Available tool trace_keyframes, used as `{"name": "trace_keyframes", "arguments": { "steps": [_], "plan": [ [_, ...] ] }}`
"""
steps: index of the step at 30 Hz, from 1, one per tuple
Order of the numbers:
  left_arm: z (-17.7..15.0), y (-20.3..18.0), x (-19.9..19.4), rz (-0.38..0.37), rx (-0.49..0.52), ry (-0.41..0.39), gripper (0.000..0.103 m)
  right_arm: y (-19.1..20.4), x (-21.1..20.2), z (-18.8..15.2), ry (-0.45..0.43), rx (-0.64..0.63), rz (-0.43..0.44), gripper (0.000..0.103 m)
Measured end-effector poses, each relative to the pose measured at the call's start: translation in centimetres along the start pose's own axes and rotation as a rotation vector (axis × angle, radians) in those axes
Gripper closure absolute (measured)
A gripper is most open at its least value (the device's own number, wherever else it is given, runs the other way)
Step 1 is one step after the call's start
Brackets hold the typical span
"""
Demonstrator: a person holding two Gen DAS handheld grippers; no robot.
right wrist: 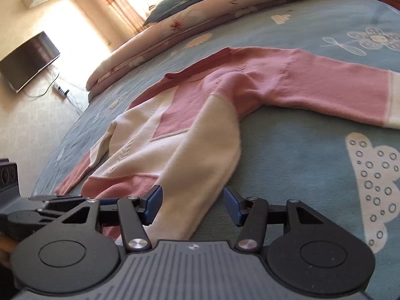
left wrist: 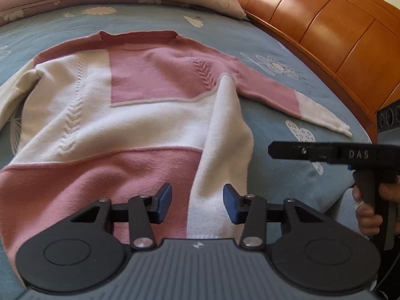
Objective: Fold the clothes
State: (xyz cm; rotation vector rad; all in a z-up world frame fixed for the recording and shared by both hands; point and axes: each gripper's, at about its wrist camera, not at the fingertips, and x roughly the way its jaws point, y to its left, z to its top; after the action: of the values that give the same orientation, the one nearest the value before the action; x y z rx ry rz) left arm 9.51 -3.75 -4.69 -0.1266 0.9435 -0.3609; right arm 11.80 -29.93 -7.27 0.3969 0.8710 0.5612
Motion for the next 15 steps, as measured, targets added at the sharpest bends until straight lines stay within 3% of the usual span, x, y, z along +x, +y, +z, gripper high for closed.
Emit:
{"name": "trace_keyframes", "arguments": {
  "steps": [8, 11, 15],
  "plan": [
    [-0.7, 2.0, 1.9, 0.01, -0.078, 0.032, 0.057, -4.0, 4.6, 0.1, 0.039, 0.206, 0.135, 0.043],
    [-0.8, 2.5, 1.8, -0.005, -0.091, 0.031, 0.056, -4.7, 6.4, 0.3, 0.028, 0.283, 0.229, 0.044],
    [-0.7, 2.5, 1.9, -0.005, -0.095, 0.025, 0.056, -4.0, 7.3, 0.0, 0.042, 0.272, 0.282, 0.044]
  ]
}}
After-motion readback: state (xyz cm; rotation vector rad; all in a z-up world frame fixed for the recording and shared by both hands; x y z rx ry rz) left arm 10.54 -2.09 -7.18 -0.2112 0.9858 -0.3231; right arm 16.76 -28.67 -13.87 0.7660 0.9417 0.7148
